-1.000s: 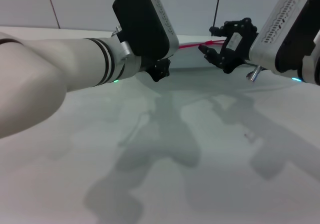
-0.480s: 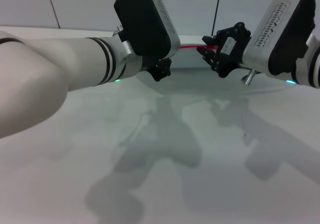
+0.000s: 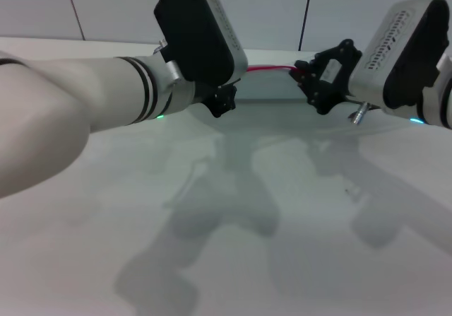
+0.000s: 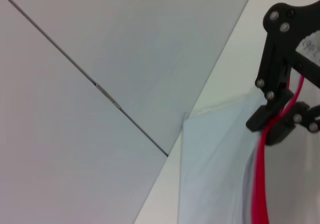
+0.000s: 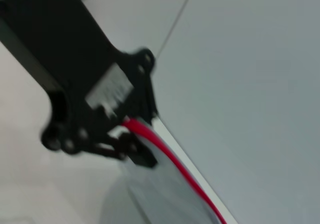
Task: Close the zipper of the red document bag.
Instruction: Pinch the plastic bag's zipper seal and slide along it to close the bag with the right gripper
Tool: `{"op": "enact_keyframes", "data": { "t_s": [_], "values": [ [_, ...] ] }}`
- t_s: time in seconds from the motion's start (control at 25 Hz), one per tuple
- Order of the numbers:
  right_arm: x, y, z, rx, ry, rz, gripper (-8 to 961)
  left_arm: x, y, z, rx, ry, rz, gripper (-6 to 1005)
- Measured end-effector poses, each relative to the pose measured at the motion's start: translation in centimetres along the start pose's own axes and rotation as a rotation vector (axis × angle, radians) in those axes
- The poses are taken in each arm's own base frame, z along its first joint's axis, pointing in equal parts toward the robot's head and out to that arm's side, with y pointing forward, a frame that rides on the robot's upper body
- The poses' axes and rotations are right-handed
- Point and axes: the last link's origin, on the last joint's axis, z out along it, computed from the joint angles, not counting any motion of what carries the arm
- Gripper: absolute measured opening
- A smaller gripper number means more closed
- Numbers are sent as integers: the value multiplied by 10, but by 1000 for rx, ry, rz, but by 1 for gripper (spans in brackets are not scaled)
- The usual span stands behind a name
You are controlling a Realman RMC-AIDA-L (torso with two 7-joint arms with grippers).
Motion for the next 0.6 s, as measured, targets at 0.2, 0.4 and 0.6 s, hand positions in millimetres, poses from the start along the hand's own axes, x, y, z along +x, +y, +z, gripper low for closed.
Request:
{"op": "enact_keyframes", "data": {
  "t_s": [0.2,0.4,0.6],
  "values": [
    [15,-12,-5,49,43,10,81,-2,-4,-8,31,7,1,77],
    [33,-29,-14,119,79,56,80,-3,-8,-24,73,26,-10,80],
    [56,-45,-23,202,135,78,80,-3,-10,-34,91,39,-19,84]
  ]
}}
